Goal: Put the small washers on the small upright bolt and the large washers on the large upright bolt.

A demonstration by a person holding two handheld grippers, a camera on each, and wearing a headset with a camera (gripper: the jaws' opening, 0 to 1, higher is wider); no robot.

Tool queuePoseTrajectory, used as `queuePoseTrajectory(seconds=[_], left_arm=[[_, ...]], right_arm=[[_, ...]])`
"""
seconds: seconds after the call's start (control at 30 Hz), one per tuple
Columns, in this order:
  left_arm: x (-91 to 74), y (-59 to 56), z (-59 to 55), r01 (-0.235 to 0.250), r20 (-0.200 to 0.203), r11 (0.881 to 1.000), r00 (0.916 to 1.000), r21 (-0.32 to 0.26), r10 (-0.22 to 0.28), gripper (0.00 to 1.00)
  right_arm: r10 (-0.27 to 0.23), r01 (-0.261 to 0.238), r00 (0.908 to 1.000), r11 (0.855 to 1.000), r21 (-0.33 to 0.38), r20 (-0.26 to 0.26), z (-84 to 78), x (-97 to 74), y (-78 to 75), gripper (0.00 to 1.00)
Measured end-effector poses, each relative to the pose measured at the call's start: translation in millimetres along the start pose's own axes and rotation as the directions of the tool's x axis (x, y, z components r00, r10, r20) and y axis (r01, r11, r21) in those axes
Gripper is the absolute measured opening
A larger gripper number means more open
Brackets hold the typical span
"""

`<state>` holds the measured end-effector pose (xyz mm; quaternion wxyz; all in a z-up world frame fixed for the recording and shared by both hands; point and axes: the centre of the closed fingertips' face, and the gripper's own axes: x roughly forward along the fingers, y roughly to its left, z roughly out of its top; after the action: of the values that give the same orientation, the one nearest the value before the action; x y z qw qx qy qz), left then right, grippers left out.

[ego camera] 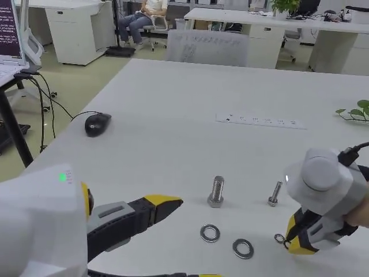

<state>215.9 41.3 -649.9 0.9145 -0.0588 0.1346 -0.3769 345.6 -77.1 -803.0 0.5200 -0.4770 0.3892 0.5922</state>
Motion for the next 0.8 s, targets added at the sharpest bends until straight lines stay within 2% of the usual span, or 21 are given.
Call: queuePoseTrajectory(seconds=[0.43, 0.8], left_arm=[[2.6, 0.6, -0.8, 0.004, -0.002, 1.000, 1.0000, -0.004, -0.004, 0.74], [4.5, 3.5, -2.6, 0.005, -0.006, 1.000, 1.0000, -0.009, -0.005, 0.74]], right_arm=[[-0.054, 0.054, 0.9986, 0.999, -0.003, -0.001, 8.1, -20.2, -33.8, 0.12], [-0.078, 0.078, 0.9969, 0.997, -0.003, -0.005, 13.2, -28.2, -50.2, 0.12]])
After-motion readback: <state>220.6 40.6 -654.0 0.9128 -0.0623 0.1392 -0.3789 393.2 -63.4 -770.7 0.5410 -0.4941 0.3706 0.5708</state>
